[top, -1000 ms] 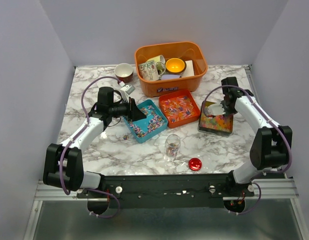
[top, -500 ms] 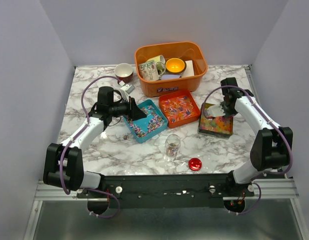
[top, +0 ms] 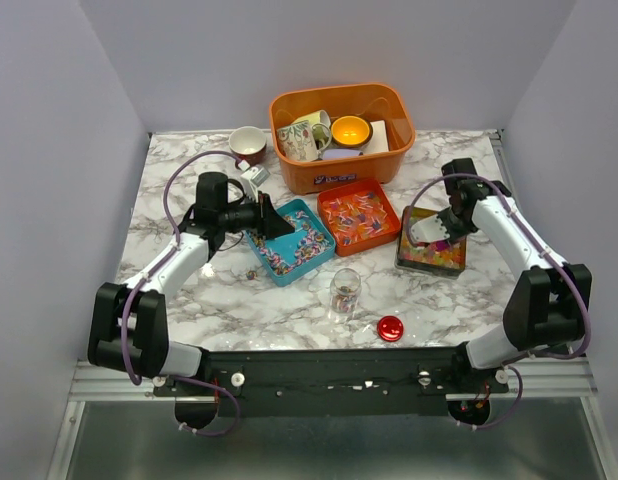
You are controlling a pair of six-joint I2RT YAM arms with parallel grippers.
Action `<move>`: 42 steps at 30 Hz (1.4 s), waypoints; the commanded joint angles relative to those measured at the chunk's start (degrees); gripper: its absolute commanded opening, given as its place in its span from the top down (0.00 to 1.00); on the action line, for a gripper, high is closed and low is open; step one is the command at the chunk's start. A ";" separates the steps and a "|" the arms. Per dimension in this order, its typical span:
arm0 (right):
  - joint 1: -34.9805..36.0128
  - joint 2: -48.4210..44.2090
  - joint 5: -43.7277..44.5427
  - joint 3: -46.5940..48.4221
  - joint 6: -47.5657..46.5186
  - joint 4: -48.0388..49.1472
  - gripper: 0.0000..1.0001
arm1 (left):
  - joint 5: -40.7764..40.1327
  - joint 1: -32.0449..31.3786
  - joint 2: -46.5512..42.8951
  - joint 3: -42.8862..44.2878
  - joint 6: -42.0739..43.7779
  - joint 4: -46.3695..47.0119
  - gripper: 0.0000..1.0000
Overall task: Pack the candies
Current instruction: Scoop the fake candies from the storage box.
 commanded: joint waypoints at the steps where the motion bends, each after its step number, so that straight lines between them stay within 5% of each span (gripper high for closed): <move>1: 0.40 0.40 -0.61 -2.76 0.29 -0.55 0.99 | -0.22 0.45 1.13 -0.24 -2.10 3.01 0.71; 11: 0.05 2.33 -4.56 -11.55 0.03 5.51 0.99 | -0.13 0.45 -0.01 -0.67 0.10 -1.21 0.71; 22: 1.54 12.26 -6.93 -3.38 8.80 6.40 0.99 | -1.27 0.45 1.83 1.25 1.24 -3.39 0.71; 27: 3.47 16.66 -14.39 2.15 14.53 2.89 0.99 | -1.45 0.45 4.03 4.50 3.00 -6.39 0.71; 42: 1.29 13.15 -35.40 -2.32 9.62 -0.45 0.99 | -2.51 1.15 5.53 10.83 11.78 -18.77 0.71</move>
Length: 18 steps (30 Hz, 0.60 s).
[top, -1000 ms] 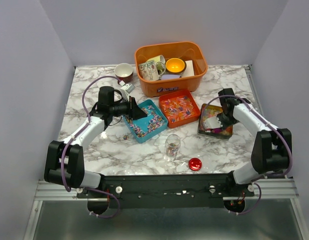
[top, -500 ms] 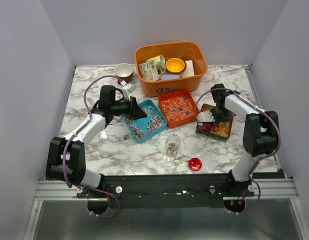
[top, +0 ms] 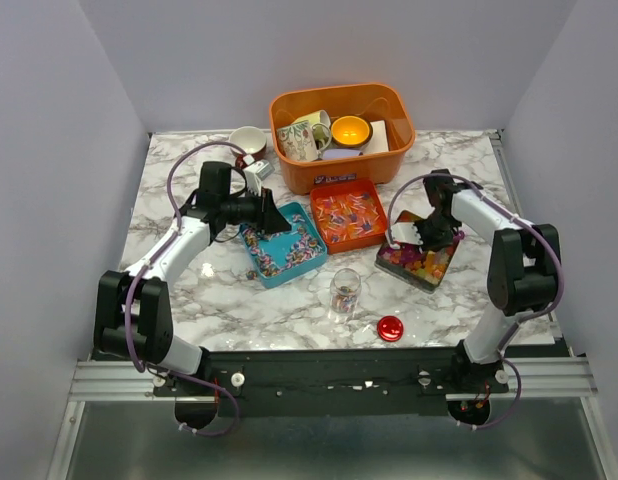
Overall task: Pack the candies
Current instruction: Scoop the fake candies from the storage box.
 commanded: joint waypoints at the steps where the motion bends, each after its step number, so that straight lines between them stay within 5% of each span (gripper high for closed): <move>1: -0.82 -1.49 -16.37 -1.84 -0.40 -2.64 0.99 | -0.93 0.89 0.83 2.90 5.92 -6.85 0.70; 18: -8.46 -8.26 -23.23 -4.48 -0.83 -4.22 0.99 | 3.29 4.50 0.21 4.75 14.55 -13.71 0.67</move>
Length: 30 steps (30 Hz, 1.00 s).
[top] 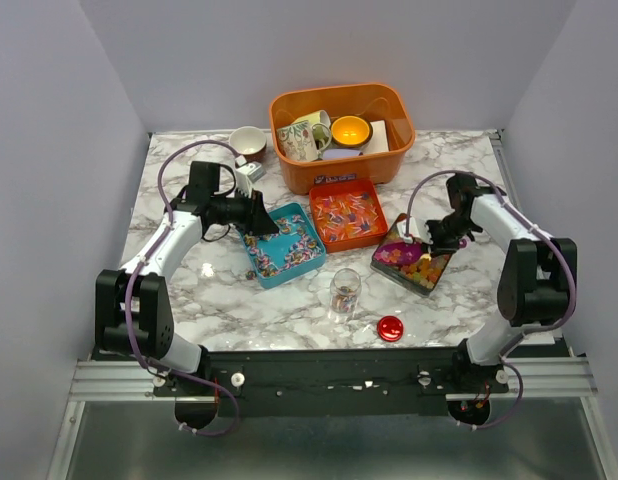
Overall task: Pack the candies
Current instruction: Scoop the fake candies from the storage box.
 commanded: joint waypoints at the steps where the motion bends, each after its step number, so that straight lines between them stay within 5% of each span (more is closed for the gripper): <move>1: -1.60 -4.17 -4.83 -1.02 -0.44 -2.54 0.99 | 1.93 0.15 -1.16 1.15 2.84 -1.54 0.67; 11: -7.49 -6.99 -5.53 -2.34 -1.15 -3.77 0.99 | 1.15 0.15 -1.69 0.79 4.06 -1.27 0.67; 19: -10.66 -11.55 -15.10 -2.60 4.12 -3.87 0.99 | -0.09 0.15 -2.66 0.44 5.21 -1.63 0.65; 30: 0.21 -14.99 -16.36 12.40 15.02 -14.05 0.99 | -5.52 1.11 -8.28 -3.77 -6.39 4.61 0.55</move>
